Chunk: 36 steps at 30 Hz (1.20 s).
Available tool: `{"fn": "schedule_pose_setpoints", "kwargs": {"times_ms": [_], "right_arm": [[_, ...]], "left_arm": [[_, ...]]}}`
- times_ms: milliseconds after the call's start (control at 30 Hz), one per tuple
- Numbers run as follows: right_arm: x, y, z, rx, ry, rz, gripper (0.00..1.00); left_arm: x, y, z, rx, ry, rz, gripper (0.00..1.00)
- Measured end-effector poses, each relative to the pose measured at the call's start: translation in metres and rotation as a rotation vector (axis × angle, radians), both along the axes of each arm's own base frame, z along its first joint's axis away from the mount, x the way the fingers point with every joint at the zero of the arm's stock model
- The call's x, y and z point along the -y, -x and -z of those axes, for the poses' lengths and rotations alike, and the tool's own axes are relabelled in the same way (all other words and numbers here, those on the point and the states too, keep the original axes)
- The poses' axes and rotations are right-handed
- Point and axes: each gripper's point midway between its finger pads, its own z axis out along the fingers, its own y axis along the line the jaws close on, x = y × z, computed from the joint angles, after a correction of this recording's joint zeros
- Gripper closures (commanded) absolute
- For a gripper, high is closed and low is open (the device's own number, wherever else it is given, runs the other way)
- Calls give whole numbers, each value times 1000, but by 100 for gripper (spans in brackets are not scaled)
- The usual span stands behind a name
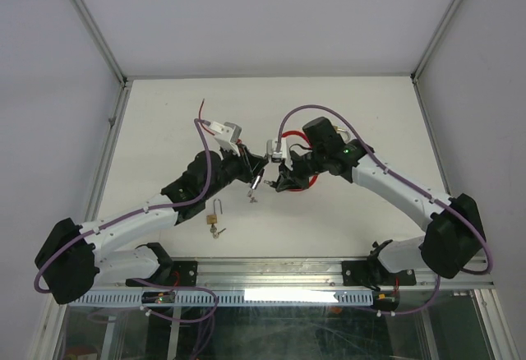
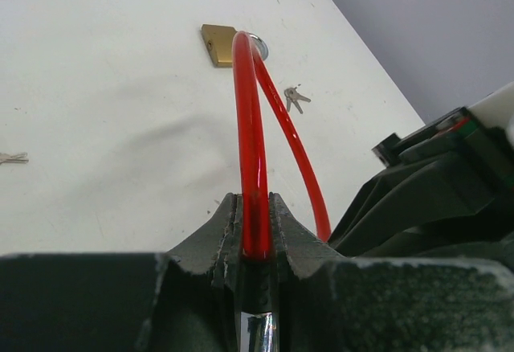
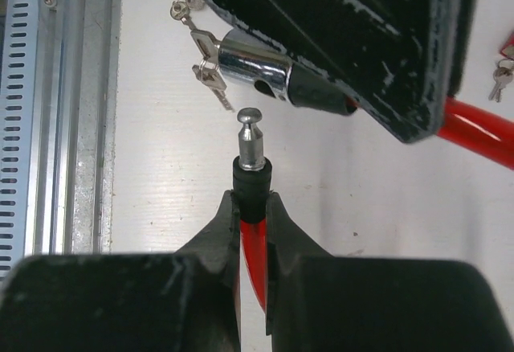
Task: Lock with the key
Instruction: Adjust the lock.
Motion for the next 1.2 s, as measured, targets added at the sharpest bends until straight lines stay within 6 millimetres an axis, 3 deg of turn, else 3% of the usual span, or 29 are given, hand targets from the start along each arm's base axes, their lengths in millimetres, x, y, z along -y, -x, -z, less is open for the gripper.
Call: {"fn": "schedule_pose_setpoints", "kwargs": {"times_ms": [133,333,433,533,633,767,933,1200], "right_arm": [[16,-8,-19,30,-50,21,100],[57,-43,-68,174,-157,129,100],[60,-42,-71,236,-184,75,100],[54,-28,-42,240,-192,-15,100],[47,-18,5,215,-154,-80,100],[38,-22,51,203,-92,-134,100],[35,-36,79,252,-49,-188,85],[33,-31,92,327,-22,-325,81]], "left_arm": [[-4,2,-4,7,1,-3,100],[-27,-11,-27,23,102,-42,100],[-35,-20,-28,-14,170,-38,100],[-35,-25,-23,-62,203,-19,100],[-33,-25,-9,-114,172,-16,100],[-41,-25,7,-151,98,-56,100],[-55,-19,6,-150,61,-91,100],[-83,-3,-5,-142,39,-165,100]]}}
